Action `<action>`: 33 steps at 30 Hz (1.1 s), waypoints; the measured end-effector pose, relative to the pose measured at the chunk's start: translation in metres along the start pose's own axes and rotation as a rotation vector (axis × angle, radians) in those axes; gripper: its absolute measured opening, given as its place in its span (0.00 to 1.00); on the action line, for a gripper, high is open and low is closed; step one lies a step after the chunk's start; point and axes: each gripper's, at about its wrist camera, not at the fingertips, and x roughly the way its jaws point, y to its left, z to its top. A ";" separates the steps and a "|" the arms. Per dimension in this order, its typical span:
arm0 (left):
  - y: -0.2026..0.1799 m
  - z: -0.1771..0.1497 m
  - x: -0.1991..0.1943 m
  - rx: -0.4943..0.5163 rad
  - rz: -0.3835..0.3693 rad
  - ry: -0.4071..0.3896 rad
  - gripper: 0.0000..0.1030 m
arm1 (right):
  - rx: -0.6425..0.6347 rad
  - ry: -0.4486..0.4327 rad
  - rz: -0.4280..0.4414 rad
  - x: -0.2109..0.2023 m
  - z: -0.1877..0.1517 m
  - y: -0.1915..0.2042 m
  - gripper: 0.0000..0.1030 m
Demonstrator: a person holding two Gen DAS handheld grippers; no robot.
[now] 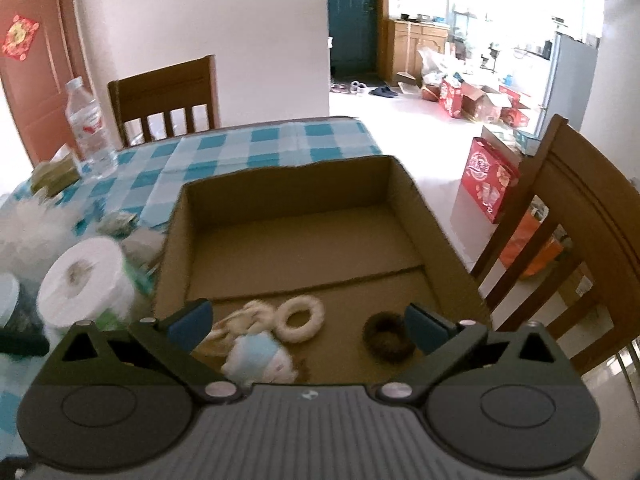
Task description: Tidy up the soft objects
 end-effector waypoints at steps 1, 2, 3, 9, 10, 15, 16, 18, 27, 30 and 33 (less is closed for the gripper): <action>0.002 -0.003 -0.001 0.002 0.003 0.005 0.91 | -0.006 0.001 0.005 -0.003 -0.003 0.006 1.00; 0.006 -0.007 -0.003 0.003 0.008 0.009 0.91 | -0.009 0.003 0.012 -0.006 -0.006 0.011 1.00; 0.009 -0.010 -0.005 0.001 0.011 0.012 0.91 | -0.014 0.006 0.018 -0.009 -0.009 0.017 1.00; 0.029 -0.034 -0.019 -0.021 0.017 0.027 0.91 | -0.059 0.032 0.044 -0.017 -0.024 0.056 1.00; 0.032 -0.038 -0.022 -0.020 0.022 0.029 0.91 | -0.066 0.038 0.052 -0.018 -0.027 0.063 1.00; 0.049 -0.055 -0.032 -0.043 0.024 0.038 0.91 | -0.093 0.066 0.078 -0.021 -0.037 0.095 1.00; 0.054 -0.059 -0.034 -0.047 0.028 0.038 0.91 | -0.097 0.070 0.082 -0.021 -0.039 0.102 1.00; 0.062 -0.066 -0.037 -0.054 0.039 0.041 0.91 | -0.103 0.078 0.091 -0.022 -0.041 0.113 1.00; 0.097 -0.084 -0.053 -0.038 0.067 0.041 0.91 | -0.134 0.098 0.113 -0.021 -0.050 0.156 1.00; 0.103 -0.084 -0.056 0.036 0.070 0.043 0.91 | -0.118 0.106 0.123 -0.020 -0.054 0.162 1.00; 0.106 -0.079 -0.053 0.125 0.067 0.055 0.92 | -0.112 0.112 0.123 -0.021 -0.060 0.167 1.00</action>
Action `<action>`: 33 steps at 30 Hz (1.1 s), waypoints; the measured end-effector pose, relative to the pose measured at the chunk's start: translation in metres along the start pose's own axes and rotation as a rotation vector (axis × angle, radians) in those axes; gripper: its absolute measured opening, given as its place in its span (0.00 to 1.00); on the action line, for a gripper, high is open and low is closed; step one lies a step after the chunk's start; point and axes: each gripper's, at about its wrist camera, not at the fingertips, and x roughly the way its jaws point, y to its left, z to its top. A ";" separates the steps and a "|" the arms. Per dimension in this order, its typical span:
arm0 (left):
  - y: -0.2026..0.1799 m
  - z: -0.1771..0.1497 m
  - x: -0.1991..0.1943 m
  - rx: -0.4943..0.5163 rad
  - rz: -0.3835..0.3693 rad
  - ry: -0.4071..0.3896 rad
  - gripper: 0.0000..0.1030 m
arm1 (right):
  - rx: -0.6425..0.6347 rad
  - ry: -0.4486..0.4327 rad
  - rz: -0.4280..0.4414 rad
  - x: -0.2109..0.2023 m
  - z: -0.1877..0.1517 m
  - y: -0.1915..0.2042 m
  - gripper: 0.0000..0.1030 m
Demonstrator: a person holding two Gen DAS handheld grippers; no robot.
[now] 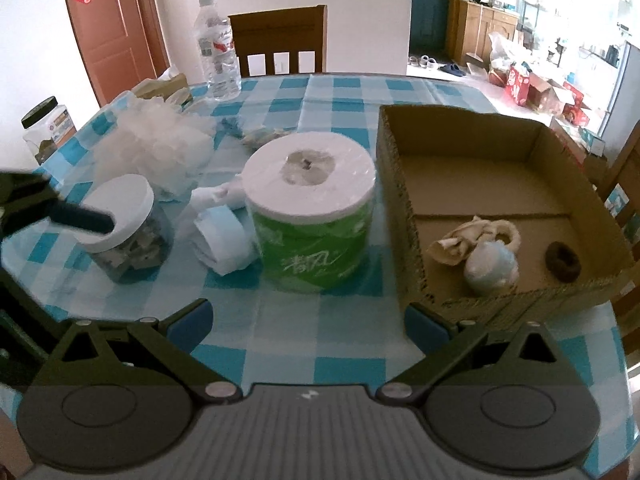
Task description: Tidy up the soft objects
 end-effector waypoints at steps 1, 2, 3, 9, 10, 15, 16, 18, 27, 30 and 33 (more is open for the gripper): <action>0.000 0.003 0.002 0.027 0.000 0.003 0.92 | -0.001 -0.001 -0.004 0.001 -0.002 0.002 1.00; 0.001 0.005 0.004 0.052 0.005 0.002 0.92 | 0.003 -0.002 -0.020 0.001 -0.003 0.003 1.00; 0.000 0.006 0.007 0.080 0.001 -0.001 0.92 | 0.005 0.000 -0.029 0.001 -0.004 0.002 1.00; -0.007 0.005 0.023 0.191 -0.012 0.007 0.91 | 0.023 0.004 -0.048 -0.004 -0.010 -0.008 1.00; -0.007 0.004 0.025 0.205 -0.013 0.009 0.89 | 0.024 0.006 -0.051 -0.004 -0.012 -0.010 1.00; -0.004 0.008 0.036 0.237 0.015 0.017 0.78 | 0.038 0.024 -0.042 -0.001 -0.014 -0.015 1.00; -0.003 0.009 0.039 0.240 0.018 0.017 0.78 | 0.035 0.026 -0.036 0.000 -0.015 -0.015 1.00; -0.003 0.012 0.044 0.255 0.039 0.012 0.78 | 0.023 0.031 -0.024 0.002 -0.015 -0.012 1.00; -0.016 0.016 0.074 0.366 0.189 0.030 0.73 | -0.001 0.046 0.016 0.005 -0.018 -0.010 1.00; -0.021 0.015 0.085 0.380 0.207 0.045 0.69 | 0.010 0.049 0.019 0.007 -0.019 -0.014 1.00; -0.023 0.013 0.095 0.400 0.228 0.058 0.67 | 0.021 0.052 0.022 0.007 -0.020 -0.018 1.00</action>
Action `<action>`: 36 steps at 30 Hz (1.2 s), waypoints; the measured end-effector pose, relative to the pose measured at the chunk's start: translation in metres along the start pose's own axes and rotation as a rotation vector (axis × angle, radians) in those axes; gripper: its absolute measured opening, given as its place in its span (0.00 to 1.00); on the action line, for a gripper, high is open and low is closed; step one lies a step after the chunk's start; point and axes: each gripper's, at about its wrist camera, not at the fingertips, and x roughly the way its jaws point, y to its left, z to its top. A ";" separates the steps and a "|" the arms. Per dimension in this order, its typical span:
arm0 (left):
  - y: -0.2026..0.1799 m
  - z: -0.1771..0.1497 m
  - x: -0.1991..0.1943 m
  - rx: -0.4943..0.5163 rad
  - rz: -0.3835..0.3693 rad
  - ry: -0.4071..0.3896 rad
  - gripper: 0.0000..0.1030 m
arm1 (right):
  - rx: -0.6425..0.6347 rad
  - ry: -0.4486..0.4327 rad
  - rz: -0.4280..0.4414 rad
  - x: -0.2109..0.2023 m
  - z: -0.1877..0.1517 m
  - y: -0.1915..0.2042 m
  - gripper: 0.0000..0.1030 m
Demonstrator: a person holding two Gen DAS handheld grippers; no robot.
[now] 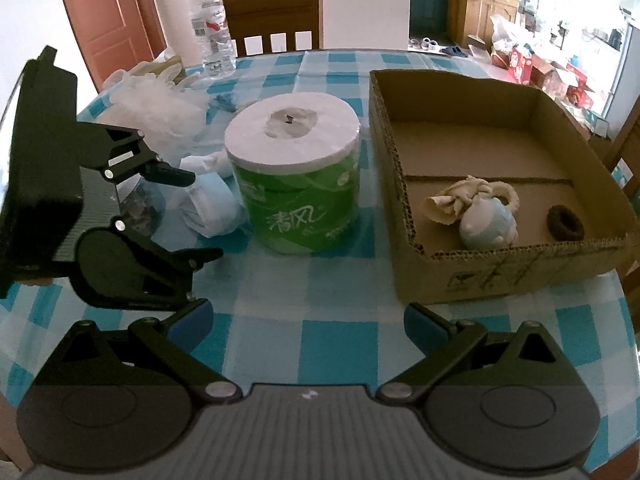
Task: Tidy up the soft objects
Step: 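Lower the left tool onto the blue face mask and close on it, then grasp the white knotted cloth with the right tool while the left tool holds the mask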
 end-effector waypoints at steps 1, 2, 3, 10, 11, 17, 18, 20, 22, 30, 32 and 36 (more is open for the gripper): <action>0.000 0.000 0.002 -0.002 0.008 0.002 0.67 | 0.002 0.000 0.003 0.000 0.000 -0.001 1.00; 0.000 0.001 0.004 -0.005 0.011 0.002 0.67 | 0.002 0.001 0.010 0.000 0.000 -0.001 1.00; 0.001 0.001 0.006 -0.010 0.014 0.002 0.66 | 0.001 0.003 0.016 0.000 0.000 -0.001 1.00; 0.003 0.002 0.011 -0.017 0.011 -0.016 0.48 | -0.060 0.017 0.062 0.000 0.001 0.009 1.00; 0.004 0.002 0.011 -0.017 0.006 -0.014 0.46 | -0.073 0.020 0.066 -0.001 0.001 0.010 1.00; 0.012 0.000 0.011 -0.051 -0.045 -0.022 0.37 | -0.155 0.014 0.070 -0.014 0.009 0.010 1.00; 0.012 -0.001 0.011 -0.053 -0.048 -0.027 0.36 | -0.170 0.013 0.072 -0.016 0.011 0.008 1.00; 0.014 -0.001 0.010 -0.058 -0.054 -0.031 0.36 | -0.194 0.009 0.068 -0.019 0.016 0.005 1.00; 0.016 -0.002 0.008 -0.070 -0.060 -0.037 0.36 | -0.217 0.006 0.066 -0.021 0.022 0.002 1.00; 0.026 -0.002 -0.009 -0.116 -0.114 -0.057 0.36 | -0.358 -0.041 0.084 -0.021 0.051 0.010 1.00; 0.025 -0.004 -0.014 -0.123 -0.131 -0.059 0.36 | -0.401 -0.050 0.100 -0.019 0.059 0.015 1.00; 0.023 -0.010 -0.022 -0.124 -0.170 -0.061 0.36 | -0.474 -0.060 0.147 -0.016 0.077 0.024 0.99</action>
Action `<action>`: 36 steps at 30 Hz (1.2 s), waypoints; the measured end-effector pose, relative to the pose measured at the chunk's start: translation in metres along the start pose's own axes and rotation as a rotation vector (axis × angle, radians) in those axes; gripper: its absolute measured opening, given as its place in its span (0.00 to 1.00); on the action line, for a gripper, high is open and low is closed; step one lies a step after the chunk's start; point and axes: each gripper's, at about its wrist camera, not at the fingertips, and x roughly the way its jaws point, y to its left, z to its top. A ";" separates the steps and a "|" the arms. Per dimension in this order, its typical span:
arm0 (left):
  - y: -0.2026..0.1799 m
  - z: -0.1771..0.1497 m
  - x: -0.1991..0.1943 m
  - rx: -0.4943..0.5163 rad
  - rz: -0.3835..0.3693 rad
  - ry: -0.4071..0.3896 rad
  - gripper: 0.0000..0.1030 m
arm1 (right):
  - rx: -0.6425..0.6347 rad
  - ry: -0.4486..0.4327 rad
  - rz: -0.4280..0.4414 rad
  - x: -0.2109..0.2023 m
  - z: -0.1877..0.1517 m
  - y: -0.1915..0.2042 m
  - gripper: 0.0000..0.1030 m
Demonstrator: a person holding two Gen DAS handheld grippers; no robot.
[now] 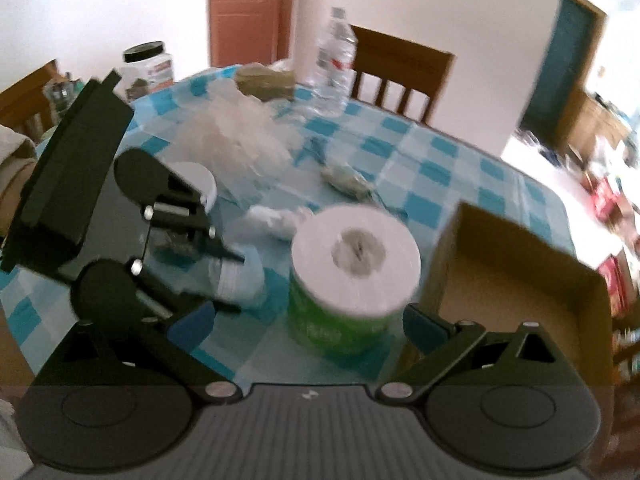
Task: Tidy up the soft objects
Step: 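Grasp the white knotted cloth with the right tool while the left tool holds the mask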
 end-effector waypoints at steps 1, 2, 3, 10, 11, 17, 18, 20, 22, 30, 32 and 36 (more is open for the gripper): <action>0.000 -0.002 -0.002 -0.005 -0.009 0.002 0.36 | -0.025 -0.001 0.009 0.002 0.006 0.000 0.98; 0.000 -0.003 -0.003 -0.010 -0.014 0.002 0.36 | -0.049 -0.004 0.013 0.003 0.011 -0.001 0.98; 0.000 -0.005 -0.005 -0.017 -0.025 0.003 0.36 | -0.074 -0.008 0.014 0.006 0.017 -0.001 0.97; -0.002 -0.016 -0.017 -0.080 -0.047 0.009 0.36 | -0.236 0.002 0.055 0.031 0.069 -0.008 0.91; -0.001 -0.017 -0.018 -0.089 -0.048 0.008 0.36 | -0.266 0.011 0.070 0.038 0.077 -0.007 0.91; 0.000 -0.024 -0.021 -0.147 -0.048 0.016 0.36 | -0.442 0.140 0.159 0.090 0.115 0.006 0.89; 0.000 -0.025 -0.022 -0.153 -0.051 0.015 0.36 | -0.462 0.170 0.179 0.099 0.120 0.008 0.88; 0.001 -0.027 -0.022 -0.171 -0.054 0.016 0.36 | -0.501 0.232 0.218 0.119 0.128 0.013 0.86; 0.002 -0.030 -0.022 -0.186 -0.060 0.016 0.36 | -0.546 0.272 0.236 0.134 0.133 0.020 0.85; 0.010 -0.032 -0.024 -0.247 -0.089 0.008 0.36 | -0.696 0.445 0.299 0.193 0.138 0.040 0.78; 0.012 -0.031 -0.024 -0.257 -0.096 0.005 0.36 | -0.726 0.483 0.302 0.206 0.135 0.043 0.78; 0.014 -0.030 -0.025 -0.274 -0.103 0.001 0.36 | -0.758 0.524 0.293 0.223 0.129 0.043 0.74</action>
